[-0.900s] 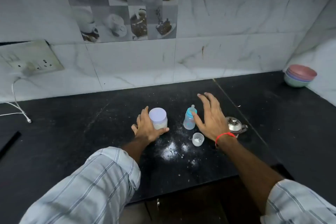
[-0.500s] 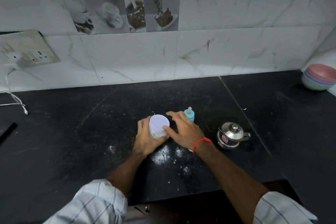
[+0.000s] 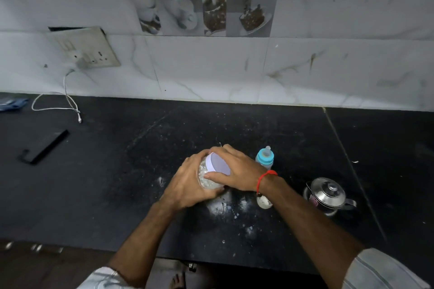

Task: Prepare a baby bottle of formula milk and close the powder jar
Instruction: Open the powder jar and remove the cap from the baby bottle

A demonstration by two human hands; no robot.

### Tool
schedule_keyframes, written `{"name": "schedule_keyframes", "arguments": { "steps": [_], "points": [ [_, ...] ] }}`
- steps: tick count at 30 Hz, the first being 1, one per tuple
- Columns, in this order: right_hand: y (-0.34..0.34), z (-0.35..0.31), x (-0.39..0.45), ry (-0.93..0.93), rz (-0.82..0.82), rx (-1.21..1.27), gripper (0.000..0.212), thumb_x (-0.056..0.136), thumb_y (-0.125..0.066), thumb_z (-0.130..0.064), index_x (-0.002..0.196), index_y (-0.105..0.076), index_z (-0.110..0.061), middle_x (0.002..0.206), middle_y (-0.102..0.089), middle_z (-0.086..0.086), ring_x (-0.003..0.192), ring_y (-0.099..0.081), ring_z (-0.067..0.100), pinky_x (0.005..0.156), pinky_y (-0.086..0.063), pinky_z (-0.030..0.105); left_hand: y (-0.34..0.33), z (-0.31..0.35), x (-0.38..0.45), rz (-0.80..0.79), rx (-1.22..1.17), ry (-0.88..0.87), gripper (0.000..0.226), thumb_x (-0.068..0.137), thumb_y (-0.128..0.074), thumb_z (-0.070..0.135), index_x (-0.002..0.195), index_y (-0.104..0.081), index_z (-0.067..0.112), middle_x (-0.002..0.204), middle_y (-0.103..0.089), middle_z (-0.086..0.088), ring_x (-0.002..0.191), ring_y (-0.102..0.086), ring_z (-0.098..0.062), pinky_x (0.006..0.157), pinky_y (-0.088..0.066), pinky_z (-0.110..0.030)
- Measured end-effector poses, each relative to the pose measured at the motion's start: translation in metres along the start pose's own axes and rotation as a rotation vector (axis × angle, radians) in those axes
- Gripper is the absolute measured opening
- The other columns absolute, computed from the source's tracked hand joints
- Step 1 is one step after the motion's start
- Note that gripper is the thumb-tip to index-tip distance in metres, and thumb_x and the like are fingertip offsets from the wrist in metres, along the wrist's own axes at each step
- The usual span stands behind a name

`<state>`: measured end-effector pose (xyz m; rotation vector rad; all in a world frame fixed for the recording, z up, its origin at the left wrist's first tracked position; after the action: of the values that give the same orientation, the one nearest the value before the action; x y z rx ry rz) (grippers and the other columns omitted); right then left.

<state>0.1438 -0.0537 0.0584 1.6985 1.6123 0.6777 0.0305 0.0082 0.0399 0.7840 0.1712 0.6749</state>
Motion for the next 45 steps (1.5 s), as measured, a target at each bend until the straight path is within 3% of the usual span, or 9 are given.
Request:
{"name": "schedule_keyframes", "arguments": {
  "steps": [9,15,19,25,29,34,37,42,45],
  "points": [
    [0.012,-0.015,0.007,0.016,-0.005,0.082,0.053,0.096,-0.057,-0.058,0.143,-0.037,-0.044,0.122,-0.048,-0.005,0.112,-0.057,0.017,0.099,-0.048,0.04,0.022,-0.001,0.026,-0.25,0.026,-0.021,0.11,0.054,-0.089,0.063,0.145,-0.028,0.06,0.127,-0.063,0.02,0.113,-0.064,-0.011,0.093,-0.059,-0.044],
    [0.007,-0.01,0.012,-0.486,0.291,-0.017,0.05,0.091,-0.033,-0.076,0.112,-0.049,-0.034,0.115,-0.059,0.004,0.105,-0.063,0.033,0.09,-0.051,0.047,0.023,0.01,0.022,-0.166,0.166,-0.057,0.135,0.064,-0.079,0.068,0.16,0.013,0.044,0.14,-0.064,0.011,0.118,-0.068,-0.019,0.095,-0.057,-0.041],
    [0.026,-0.045,0.002,-0.168,0.571,-0.24,0.048,0.093,-0.035,-0.064,0.102,-0.062,-0.026,0.095,-0.067,-0.003,0.083,-0.068,0.025,0.069,-0.055,0.041,0.028,0.003,0.023,-0.287,0.012,-0.105,0.132,0.064,-0.083,0.061,0.16,0.007,0.051,0.135,-0.066,0.016,0.115,-0.068,-0.009,0.098,-0.056,-0.038],
    [0.022,-0.07,0.006,0.214,0.199,-0.089,0.041,0.097,-0.051,-0.048,0.133,-0.057,-0.029,0.121,-0.057,-0.005,0.104,-0.063,0.016,0.088,-0.054,0.043,0.017,0.005,0.006,-0.565,-0.573,-0.115,0.081,0.075,-0.083,0.021,0.146,-0.044,0.018,0.132,-0.066,0.004,0.124,-0.064,-0.021,0.099,-0.053,-0.036],
    [0.027,-0.074,0.0,0.184,-0.016,0.405,0.073,0.091,-0.063,-0.032,0.157,-0.031,-0.037,0.144,-0.033,0.002,0.137,-0.04,0.018,0.117,-0.036,0.04,0.029,0.0,0.014,-0.488,-0.509,-0.089,0.117,0.072,-0.09,0.029,0.163,-0.017,0.029,0.147,-0.058,0.011,0.133,-0.06,-0.017,0.108,-0.053,-0.041],
    [0.03,-0.046,0.001,-0.272,0.055,-0.151,0.074,0.081,-0.051,-0.083,0.145,-0.032,-0.051,0.145,-0.045,-0.009,0.13,-0.053,0.02,0.107,-0.047,0.045,0.038,0.001,0.01,-0.425,-0.07,-0.087,0.14,0.064,-0.088,0.06,0.152,0.02,0.06,0.135,-0.061,0.017,0.111,-0.066,-0.007,0.093,-0.059,-0.038],
    [0.016,-0.058,-0.001,-0.087,-0.106,0.039,0.078,0.09,-0.071,-0.037,0.153,-0.026,-0.048,0.153,-0.029,-0.007,0.139,-0.034,0.02,0.113,-0.037,0.039,0.041,-0.006,0.01,-0.377,-0.043,-0.078,0.142,0.06,-0.087,0.067,0.15,0.023,0.062,0.145,-0.056,0.014,0.122,-0.063,-0.013,0.096,-0.057,-0.043],
    [0.012,-0.039,-0.002,-0.168,0.017,0.047,0.077,0.079,-0.068,-0.071,0.146,-0.037,-0.048,0.143,-0.043,-0.009,0.132,-0.045,0.014,0.112,-0.043,0.043,0.034,-0.013,0.006,-0.401,-0.056,-0.067,0.143,0.061,-0.09,0.063,0.15,0.022,0.063,0.14,-0.055,0.018,0.117,-0.062,-0.009,0.095,-0.058,-0.04],
    [0.014,-0.043,-0.007,-0.07,0.102,0.118,0.065,0.083,-0.08,-0.047,0.138,-0.047,-0.038,0.134,-0.047,-0.012,0.119,-0.053,0.006,0.099,-0.051,0.03,0.023,-0.024,0.007,-0.442,-0.137,-0.045,0.142,0.056,-0.094,0.063,0.153,0.011,0.064,0.153,-0.047,0.017,0.13,-0.055,-0.006,0.104,-0.055,-0.041]
  ]
}}
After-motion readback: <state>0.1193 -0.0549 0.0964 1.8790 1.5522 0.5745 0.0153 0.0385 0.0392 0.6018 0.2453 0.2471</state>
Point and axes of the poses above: each hand's wrist, its own x-axis towards the middle knuckle, its own y-axis out of the back of the hand, z = x × y, the point moved 9 cm from there along x, towards the middle knuckle
